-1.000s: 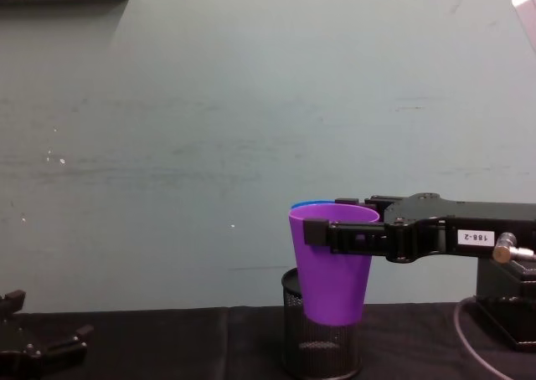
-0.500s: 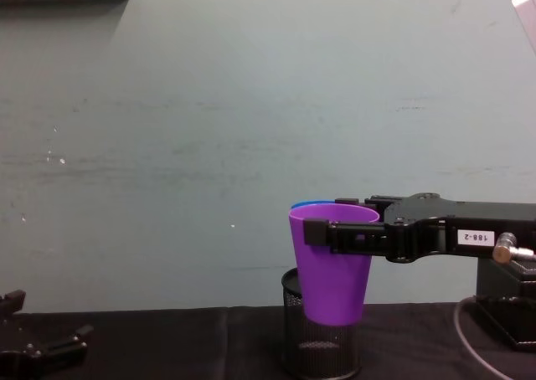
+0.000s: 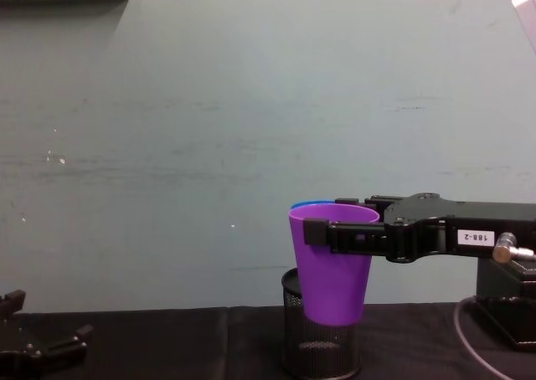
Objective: Pick up one cup with a gripper and tap it against the other cup.
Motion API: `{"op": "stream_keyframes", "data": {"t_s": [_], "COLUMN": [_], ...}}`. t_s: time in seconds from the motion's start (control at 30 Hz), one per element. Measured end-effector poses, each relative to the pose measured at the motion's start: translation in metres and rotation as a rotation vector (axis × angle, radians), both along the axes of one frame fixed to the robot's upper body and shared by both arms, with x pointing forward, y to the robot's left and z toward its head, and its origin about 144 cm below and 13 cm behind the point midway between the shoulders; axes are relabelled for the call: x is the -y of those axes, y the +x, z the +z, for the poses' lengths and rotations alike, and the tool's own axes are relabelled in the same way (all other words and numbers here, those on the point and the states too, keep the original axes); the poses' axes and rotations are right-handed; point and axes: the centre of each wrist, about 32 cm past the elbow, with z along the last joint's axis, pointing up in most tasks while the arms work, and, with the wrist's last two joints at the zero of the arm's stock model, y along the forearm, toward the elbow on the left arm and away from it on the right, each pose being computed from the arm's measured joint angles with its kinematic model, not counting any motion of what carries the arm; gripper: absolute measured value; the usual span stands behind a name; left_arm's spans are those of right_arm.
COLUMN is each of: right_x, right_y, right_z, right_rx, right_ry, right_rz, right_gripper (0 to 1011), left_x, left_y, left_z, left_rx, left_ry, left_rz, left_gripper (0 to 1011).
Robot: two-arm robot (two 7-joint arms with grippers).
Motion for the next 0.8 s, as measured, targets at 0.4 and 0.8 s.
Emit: {"op": "stream_keyframes", "data": {"t_s": [0.4,0.8], "right_x": [0.0,0.0], "right_y": [0.0,0.0], "right_z": [0.0,0.0], "right_rx": [0.0,0.0], "right_ry": [0.0,0.0], "right_rz": [0.0,0.0], "right_gripper": [728,728], "left_x": [0.0,0.0], "left_y": [0.0,0.0], "left_z": [0.0,0.0], "left_rx": [0.0,0.0], "left_ry": [0.0,0.0], "left_rz": [0.0,0.0], "left_gripper": [1000,1000]}}
